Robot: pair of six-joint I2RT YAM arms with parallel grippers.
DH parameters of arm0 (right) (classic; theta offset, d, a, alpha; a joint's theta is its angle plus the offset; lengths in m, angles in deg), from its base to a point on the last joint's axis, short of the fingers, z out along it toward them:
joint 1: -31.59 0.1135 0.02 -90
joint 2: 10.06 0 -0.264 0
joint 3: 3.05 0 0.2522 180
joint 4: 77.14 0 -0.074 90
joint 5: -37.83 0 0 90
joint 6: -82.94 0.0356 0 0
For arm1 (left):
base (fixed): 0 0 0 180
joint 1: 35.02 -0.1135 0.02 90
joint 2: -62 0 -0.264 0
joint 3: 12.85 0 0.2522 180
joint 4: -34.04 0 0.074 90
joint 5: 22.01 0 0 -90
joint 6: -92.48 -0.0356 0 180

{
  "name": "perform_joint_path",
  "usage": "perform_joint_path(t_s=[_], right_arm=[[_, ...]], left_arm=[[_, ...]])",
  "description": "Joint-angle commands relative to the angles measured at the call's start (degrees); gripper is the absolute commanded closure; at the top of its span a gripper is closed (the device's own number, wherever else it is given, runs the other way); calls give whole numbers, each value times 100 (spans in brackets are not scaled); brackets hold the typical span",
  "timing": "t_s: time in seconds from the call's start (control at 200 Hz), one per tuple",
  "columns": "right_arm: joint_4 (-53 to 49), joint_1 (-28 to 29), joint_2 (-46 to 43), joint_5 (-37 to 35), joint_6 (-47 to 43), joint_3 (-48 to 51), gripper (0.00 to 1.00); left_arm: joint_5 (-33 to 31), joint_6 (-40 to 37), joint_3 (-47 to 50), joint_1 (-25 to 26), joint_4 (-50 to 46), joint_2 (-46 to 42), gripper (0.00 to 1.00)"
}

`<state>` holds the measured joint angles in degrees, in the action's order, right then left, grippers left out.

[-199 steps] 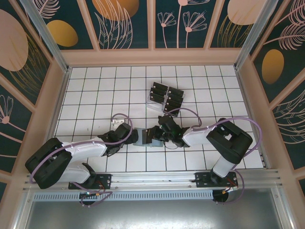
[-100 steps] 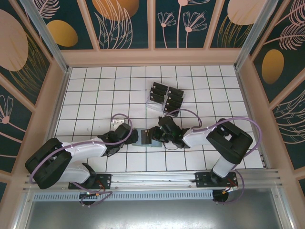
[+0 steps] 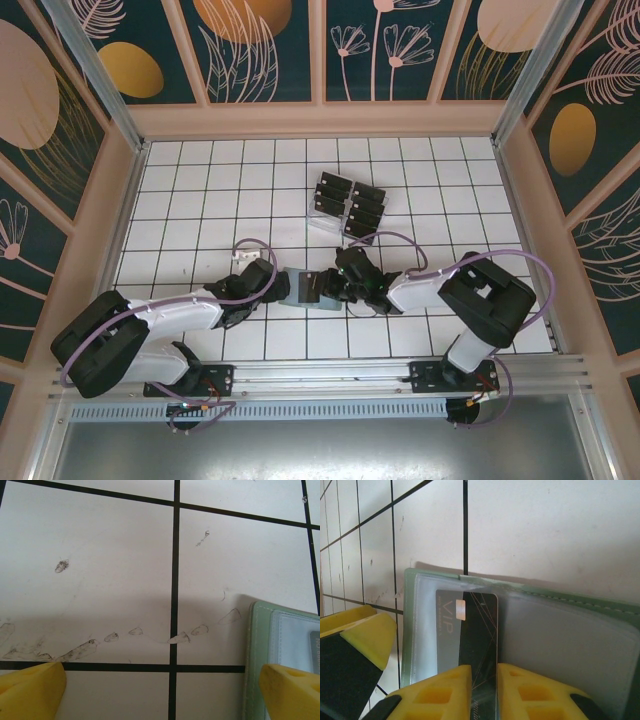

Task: Put the credit cards into the card holder
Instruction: Insert the credit card into the card slot.

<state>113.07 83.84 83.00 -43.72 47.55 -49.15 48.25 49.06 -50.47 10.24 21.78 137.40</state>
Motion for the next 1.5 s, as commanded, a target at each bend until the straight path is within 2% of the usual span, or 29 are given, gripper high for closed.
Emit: perform_joint_path(t_s=[0.0, 0.195, 0.365, 0.846, 1.081, 1.496], right_arm=[[-2, 78, -78, -85, 93, 70, 83], [20, 145, -33, -54, 120, 43, 86], [-49, 181, -77, -89, 139, 69, 71], [-201, 258, -417, -150, 234, 311, 70], [-403, 356, -637, -242, 191, 291, 64], [-779, 429, -740, -326, 170, 264, 70]], left_arm=[[74, 4, 126, -28, -36, -25, 2], [108, 0, 160, -21, 17, 10, 1], [125, 9, 160, -22, 35, 6, 2], [139, 0, 163, -26, 39, 19, 1], [157, -22, 145, -25, 44, 32, 1], [184, -44, 136, -19, 60, 72, 2]])
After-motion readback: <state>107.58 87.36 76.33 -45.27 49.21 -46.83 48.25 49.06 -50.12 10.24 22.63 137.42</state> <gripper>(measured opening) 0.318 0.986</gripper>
